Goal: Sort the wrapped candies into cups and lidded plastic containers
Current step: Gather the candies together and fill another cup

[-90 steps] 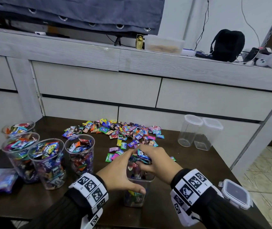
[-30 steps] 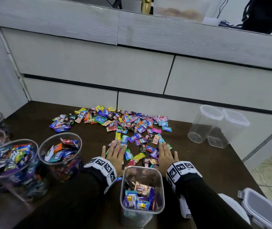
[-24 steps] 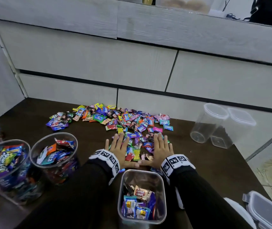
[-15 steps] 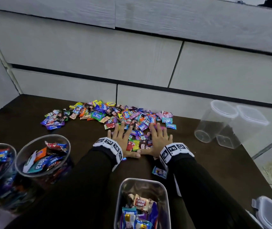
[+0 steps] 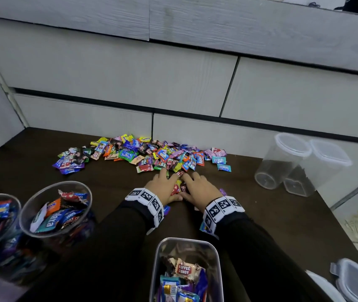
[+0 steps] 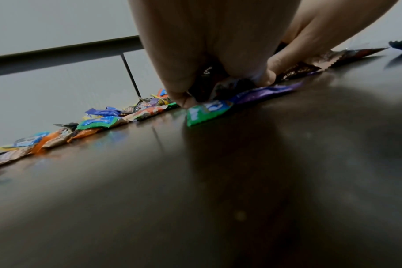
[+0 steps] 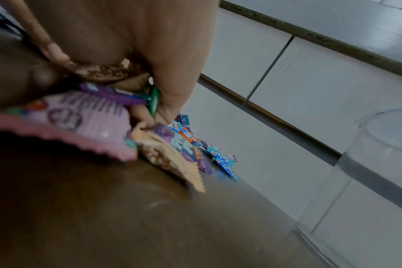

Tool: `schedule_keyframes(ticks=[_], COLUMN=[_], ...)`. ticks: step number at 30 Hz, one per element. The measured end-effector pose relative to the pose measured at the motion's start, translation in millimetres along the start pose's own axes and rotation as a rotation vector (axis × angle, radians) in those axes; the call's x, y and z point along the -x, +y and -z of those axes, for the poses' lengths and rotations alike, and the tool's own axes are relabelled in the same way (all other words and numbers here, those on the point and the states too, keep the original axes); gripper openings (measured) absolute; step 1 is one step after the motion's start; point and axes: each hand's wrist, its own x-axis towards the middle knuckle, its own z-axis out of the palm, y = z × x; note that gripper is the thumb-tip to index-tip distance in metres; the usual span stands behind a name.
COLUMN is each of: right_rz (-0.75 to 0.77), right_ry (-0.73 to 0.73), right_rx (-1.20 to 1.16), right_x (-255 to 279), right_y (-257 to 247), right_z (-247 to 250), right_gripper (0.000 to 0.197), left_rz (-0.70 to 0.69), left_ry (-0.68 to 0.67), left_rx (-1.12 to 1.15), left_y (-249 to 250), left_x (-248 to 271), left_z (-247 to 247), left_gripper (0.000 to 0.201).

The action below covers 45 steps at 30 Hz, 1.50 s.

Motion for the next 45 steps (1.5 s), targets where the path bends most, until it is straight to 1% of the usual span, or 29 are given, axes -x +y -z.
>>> schedule_keyframes(ticks=[3,5,9,12,15,18,20,24,26,27,29,31,34,38,41,45], right_rz=[0.014,0.025,0.034,0.021,-0.013,-0.079,-0.121,-0.164,-0.182,-0.188,-0.200,-0.208,-0.216,-0.211,-0.210,-0.198], right_ry=[-0.011,-0.034,-0.048,-0.008,0.058,0.115,0.122,0.109,0.126,0.140,0.167,0.199,0.246,0.307,0.342,0.383], right_rx=[0.031,0.028,-0.022,-0.076,-0.188,-0.312,-0.336,-0.316,-0.347,-0.366,-0.403,-0.438,-0.482,-0.498,-0.487,-0.492], right_x=[2.7,4.2,8.9,15.8,26.9,39.2,47.1,63.6,73.1,78.2,87.9,96.9,109.4,124.6,133.4,142.7], right_y=[-1.0,0.7,6.9,11.7,16.2,17.2,15.7,12.7,11.8,11.3,10.1,9.4,9.1,6.7,3.0,-2.8], right_z=[2.9,5.1,9.2,12.3,17.9,25.5,29.6,36.9,39.2,40.5,43.6,48.1,57.3,69.4,76.3,80.7], right_gripper=[0.051,0.049,0.041,0.038,0.035,0.032,0.030,0.030,0.029,0.029,0.028,0.027,0.026,0.025,0.026,0.027], left_rz=[-0.021,-0.034,-0.047,-0.040,0.021,0.133,0.181,0.197,0.196,0.190,0.154,0.096,0.004,-0.106,-0.196,-0.338], left_ry=[-0.040,-0.034,0.048,0.114,0.165,0.150,0.146,0.208,0.265,0.299,0.356,0.398,0.433,0.460,0.421,0.355], left_rx=[0.008,-0.001,0.007,0.058,0.156,0.238,0.276,0.365,0.429,0.481,0.588,0.645,0.688,0.702,0.671,0.628], left_y=[-0.4,-0.4,2.0,4.0,3.4,2.6,2.3,2.6,4.4,5.7,8.6,12.3,19.3,32.9,46.3,63.6], left_x=[1.7,3.1,10.9,17.8,22.3,26.3,31.1,46.0,56.5,62.4,74.8,88.3,110.8,145.6,172.4,194.8], left_z=[4.8,6.6,9.6,12.8,18.1,22.4,23.5,32.0,42.3,48.6,60.3,71.3,87.2,108.4,114.0,98.2], left_gripper=[0.064,0.059,0.047,0.044,0.036,0.032,0.031,0.029,0.038,0.037,0.028,0.025,0.018,0.017,0.018,0.013])
